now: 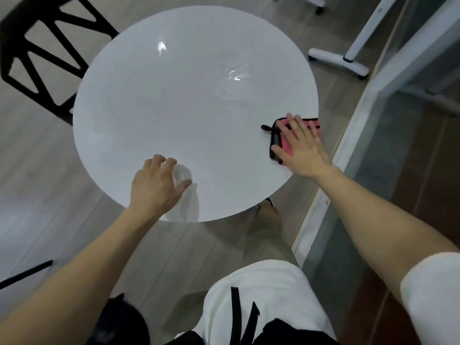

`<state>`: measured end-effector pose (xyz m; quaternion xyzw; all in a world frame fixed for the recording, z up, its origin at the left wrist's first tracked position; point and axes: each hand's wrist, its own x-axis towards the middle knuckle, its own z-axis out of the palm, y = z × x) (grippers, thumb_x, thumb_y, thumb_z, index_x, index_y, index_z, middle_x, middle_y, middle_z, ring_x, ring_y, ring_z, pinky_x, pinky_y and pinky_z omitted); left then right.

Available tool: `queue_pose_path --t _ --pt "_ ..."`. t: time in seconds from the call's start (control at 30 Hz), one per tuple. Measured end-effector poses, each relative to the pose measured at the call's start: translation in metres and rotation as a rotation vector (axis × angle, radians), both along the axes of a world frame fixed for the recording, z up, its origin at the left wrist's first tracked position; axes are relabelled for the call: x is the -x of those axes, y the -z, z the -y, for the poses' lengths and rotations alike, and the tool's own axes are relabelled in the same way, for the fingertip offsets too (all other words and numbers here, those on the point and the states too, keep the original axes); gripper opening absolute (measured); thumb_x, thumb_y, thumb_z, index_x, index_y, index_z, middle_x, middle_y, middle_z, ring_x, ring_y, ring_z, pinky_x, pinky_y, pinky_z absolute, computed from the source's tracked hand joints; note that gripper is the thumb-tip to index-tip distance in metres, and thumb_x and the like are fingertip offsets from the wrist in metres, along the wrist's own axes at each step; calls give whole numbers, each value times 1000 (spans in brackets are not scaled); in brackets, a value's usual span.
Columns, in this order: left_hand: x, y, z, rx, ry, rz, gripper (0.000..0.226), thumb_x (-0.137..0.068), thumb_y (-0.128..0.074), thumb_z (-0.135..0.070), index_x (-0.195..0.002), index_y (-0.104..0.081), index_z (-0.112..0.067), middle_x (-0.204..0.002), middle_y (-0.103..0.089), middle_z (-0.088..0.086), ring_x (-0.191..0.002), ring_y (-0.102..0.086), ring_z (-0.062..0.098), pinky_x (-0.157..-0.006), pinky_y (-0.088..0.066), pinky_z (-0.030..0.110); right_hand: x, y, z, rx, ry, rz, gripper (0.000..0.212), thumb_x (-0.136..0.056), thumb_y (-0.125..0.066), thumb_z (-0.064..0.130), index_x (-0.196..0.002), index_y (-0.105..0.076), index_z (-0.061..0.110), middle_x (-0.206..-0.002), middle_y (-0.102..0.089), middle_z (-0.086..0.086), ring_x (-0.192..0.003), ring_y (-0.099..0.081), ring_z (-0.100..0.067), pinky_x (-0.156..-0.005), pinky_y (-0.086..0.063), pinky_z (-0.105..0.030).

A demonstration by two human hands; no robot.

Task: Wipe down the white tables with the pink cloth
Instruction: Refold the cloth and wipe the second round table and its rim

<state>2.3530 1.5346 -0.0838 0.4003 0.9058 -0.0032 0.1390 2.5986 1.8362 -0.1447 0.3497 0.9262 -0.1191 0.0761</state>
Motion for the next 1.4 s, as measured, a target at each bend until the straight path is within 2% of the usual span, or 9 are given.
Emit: queue_pose_path --t 0.13,0.27,0.4,0.5,0.67,0.83,1.07,1.27,1.4 --pt "21 -1 -10 191 -93 115 136 -68 -89 -79 -171 -14 -33 -181 -9 13 -168 -12 36 -125 -37 64 46 1 32 -87 147 1 79 -108 -24 65 -174 -12 24 -182 0 -13 -169 4 -30 -136 3 -54" --pt "38 -9 -34 287 -137 206 164 -55 -98 -76 -172 11 -40 -182 17 9 -169 12 36 -128 -27 73 87 6 143 -57 -232 -133 76 -107 -37 60 -172 -26 21 -181 -13 -13 -169 -4 -30 -135 -5 -56" --pt "40 -11 -69 283 -201 258 148 -49 -106 -64 -163 -18 -32 -168 -17 21 -157 -18 44 -112 -47 71 80 15 132 -44 -511 -194 74 -109 -37 66 -173 -22 32 -183 -8 0 -169 2 -20 -137 -3 -51" --pt "41 -10 -77 293 -185 232 140 -44 -108 -61 -152 -27 -27 -159 -26 25 -149 -28 50 -102 -54 71 68 13 43 -53 -462 -185 74 -109 -34 71 -173 -16 38 -183 -4 6 -169 5 -14 -137 -4 -51" --pt "42 -13 -77 304 -177 204 142 -43 -108 -61 -153 -23 -27 -164 -20 26 -152 -24 52 -98 -56 71 104 8 -98 -90 -100 -105 90 -107 -26 77 -175 -2 23 -183 4 2 -168 9 -13 -137 -2 -50" --pt "39 -20 -83 344 -230 236 150 -52 -107 -57 -165 -13 -25 -173 -3 26 -162 -6 50 -113 -46 68 142 8 -130 -122 -86 -59 97 -105 -26 79 -174 -6 14 -183 -2 -7 -169 2 -21 -137 -7 -53" --pt "39 -19 -86 350 -256 253 151 -52 -108 -55 -165 -11 -29 -175 -1 23 -164 -3 49 -118 -42 68 162 1 -72 -121 -36 -85 92 -107 -32 68 -173 -8 9 -182 -4 -11 -169 2 -25 -136 -8 -56" --pt "39 -11 -77 305 -220 204 147 -41 -109 -60 -155 -21 -33 -171 -14 20 -159 -17 47 -101 -54 68 119 13 82 0 -466 -186 89 -106 -41 64 -174 -14 13 -183 -1 -6 -169 2 -22 -136 -11 -54" --pt "41 -11 -79 295 -213 192 147 -38 -108 -64 -154 -22 -35 -170 -18 20 -157 -24 47 -100 -56 68 58 19 43 -22 -647 -197 85 -108 -38 69 -175 -11 24 -183 0 1 -169 0 -18 -136 -13 -54"
